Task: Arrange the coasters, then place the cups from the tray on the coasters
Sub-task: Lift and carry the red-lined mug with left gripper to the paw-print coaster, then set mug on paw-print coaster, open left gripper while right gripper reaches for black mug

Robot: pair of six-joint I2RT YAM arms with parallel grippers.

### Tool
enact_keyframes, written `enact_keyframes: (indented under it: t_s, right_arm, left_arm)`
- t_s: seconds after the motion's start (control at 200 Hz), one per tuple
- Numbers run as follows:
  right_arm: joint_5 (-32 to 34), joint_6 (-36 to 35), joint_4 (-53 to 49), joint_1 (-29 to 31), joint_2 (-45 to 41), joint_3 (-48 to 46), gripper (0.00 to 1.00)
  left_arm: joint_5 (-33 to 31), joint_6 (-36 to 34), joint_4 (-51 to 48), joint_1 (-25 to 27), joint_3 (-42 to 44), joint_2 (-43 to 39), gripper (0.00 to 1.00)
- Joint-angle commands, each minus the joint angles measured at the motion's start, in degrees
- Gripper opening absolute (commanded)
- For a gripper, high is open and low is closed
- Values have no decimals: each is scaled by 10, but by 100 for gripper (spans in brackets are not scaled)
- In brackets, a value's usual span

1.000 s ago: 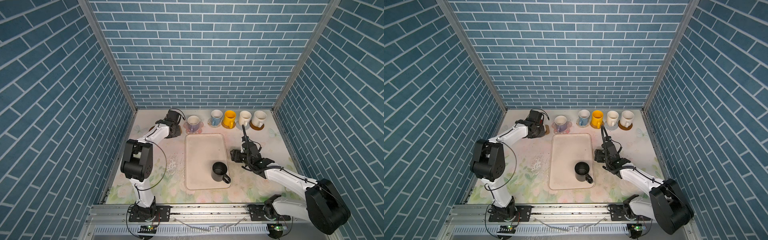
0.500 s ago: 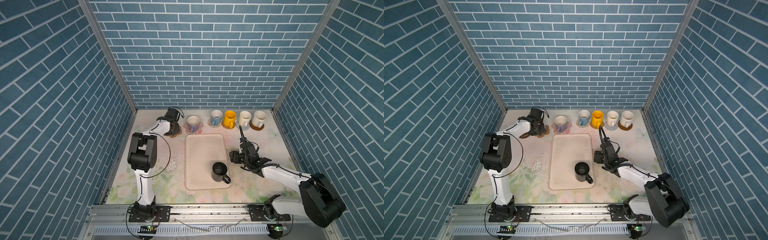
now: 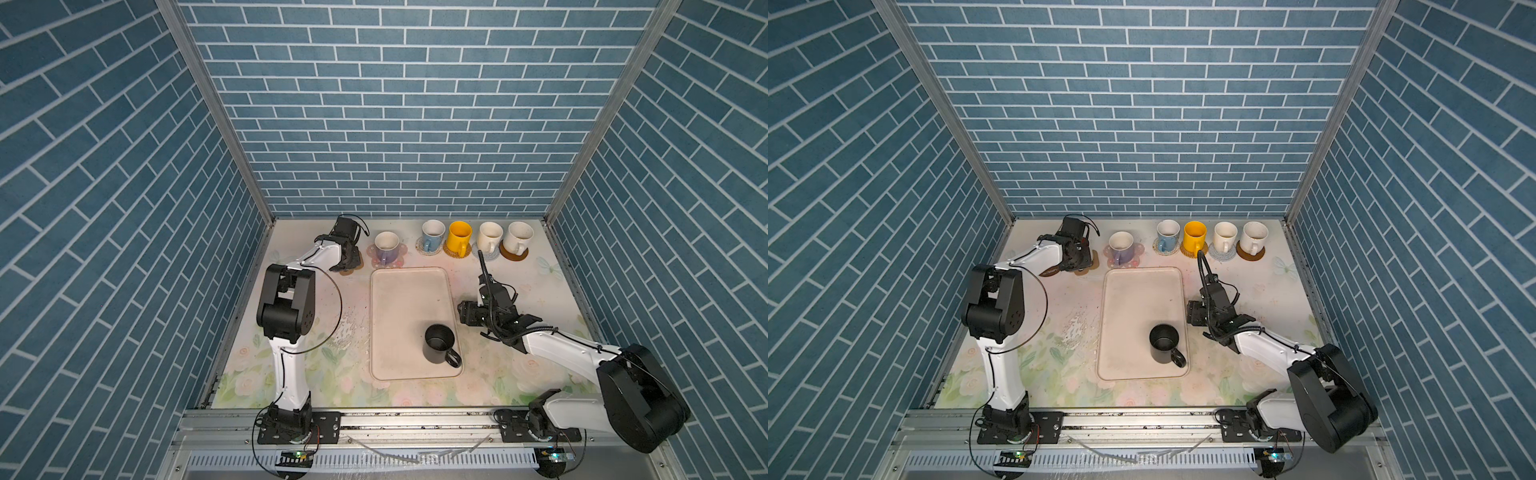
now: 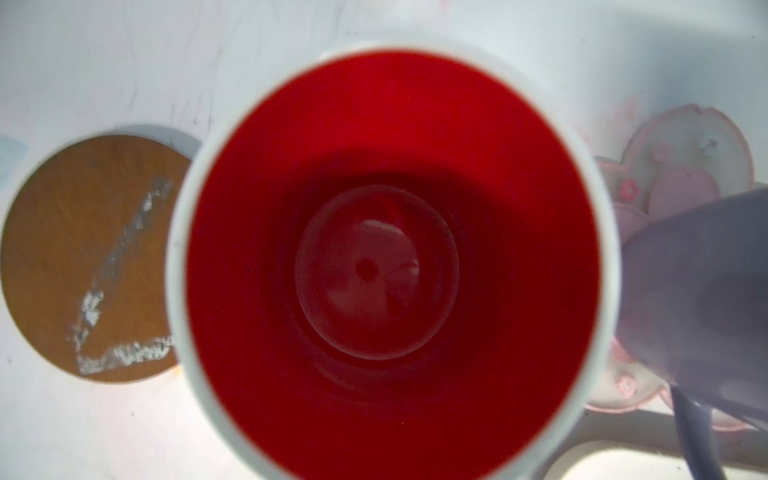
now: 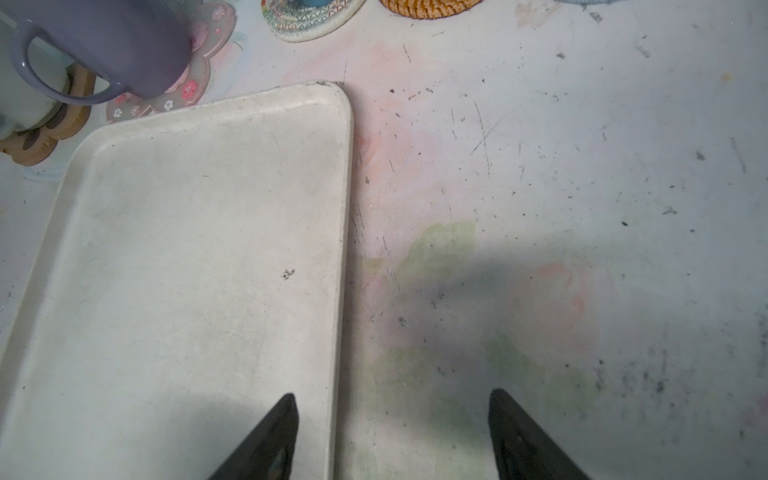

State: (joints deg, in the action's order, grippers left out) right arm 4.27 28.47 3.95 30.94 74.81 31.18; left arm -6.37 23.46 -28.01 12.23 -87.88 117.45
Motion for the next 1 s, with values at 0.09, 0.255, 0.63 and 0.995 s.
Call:
enact_keyframes:
  t_s: [0.09,0.255,0.63,0.995]
  right_arm:
    - [-4,-8,4,-2,-10,21,73]
    - [-11,-4,-11,-2,-22,24,73]
    - [-21,34,-89,-2,-83,19,70]
    - [-104,24,-229,5,-136,2,71]
  left_arm:
    - [2,-2,20,-3,21,-15,49]
    - [1,2,19,-3,41,-47,63]
    - [16,14,23,-1,131,-197,99]
    - [24,19,35,74,253,-335,99]
